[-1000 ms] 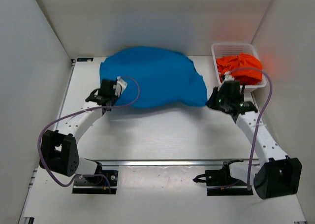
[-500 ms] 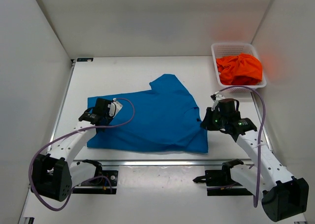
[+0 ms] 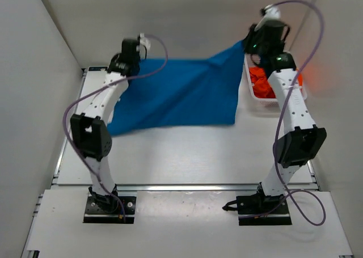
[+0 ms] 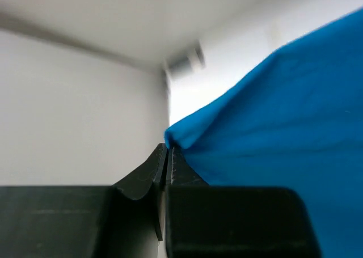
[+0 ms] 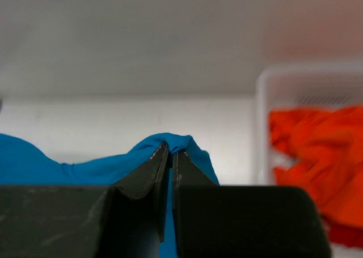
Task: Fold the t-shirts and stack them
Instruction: Flatten out the tshirt
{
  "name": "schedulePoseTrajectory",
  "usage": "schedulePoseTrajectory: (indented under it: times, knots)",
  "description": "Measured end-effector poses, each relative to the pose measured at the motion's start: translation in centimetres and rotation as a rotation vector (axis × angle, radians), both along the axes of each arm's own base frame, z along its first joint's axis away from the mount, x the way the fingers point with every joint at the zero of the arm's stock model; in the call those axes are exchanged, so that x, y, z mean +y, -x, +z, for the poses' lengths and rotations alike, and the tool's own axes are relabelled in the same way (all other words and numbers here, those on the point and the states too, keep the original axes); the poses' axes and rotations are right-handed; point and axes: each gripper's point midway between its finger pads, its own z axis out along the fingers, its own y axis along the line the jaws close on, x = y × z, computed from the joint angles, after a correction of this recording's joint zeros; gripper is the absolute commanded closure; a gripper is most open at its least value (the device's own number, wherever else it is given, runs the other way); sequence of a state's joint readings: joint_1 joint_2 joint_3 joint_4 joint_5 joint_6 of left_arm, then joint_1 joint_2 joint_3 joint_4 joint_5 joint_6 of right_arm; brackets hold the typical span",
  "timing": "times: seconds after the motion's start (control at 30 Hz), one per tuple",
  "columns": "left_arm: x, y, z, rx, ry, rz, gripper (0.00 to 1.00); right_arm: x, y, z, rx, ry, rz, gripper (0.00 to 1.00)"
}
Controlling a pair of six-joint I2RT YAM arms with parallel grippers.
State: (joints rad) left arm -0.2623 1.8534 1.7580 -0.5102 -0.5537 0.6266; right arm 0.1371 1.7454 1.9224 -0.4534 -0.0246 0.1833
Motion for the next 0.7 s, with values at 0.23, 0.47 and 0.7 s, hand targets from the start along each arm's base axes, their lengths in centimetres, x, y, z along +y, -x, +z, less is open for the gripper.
schedulePoseTrajectory:
  times: [0.23,0.47,0.7]
  knots:
    - [-1.0,-1.9,16.2,-0.442,0.161,0.003,0.96,-6.0,4.1,11.7,-0.277,-0.033,-0.170,1.00]
    - [-1.0,3.5,12.6,-0.389,0.194,-0.017,0.96,-1.9,10.9,5.9,-0.185,0.061,-0.115,1.00]
    - [-0.7,9.4,-6.8,0.077,0.100,-0.054,0.97,-2.8,17.3,-8.3,0.132,0.214,-0.122,1.00]
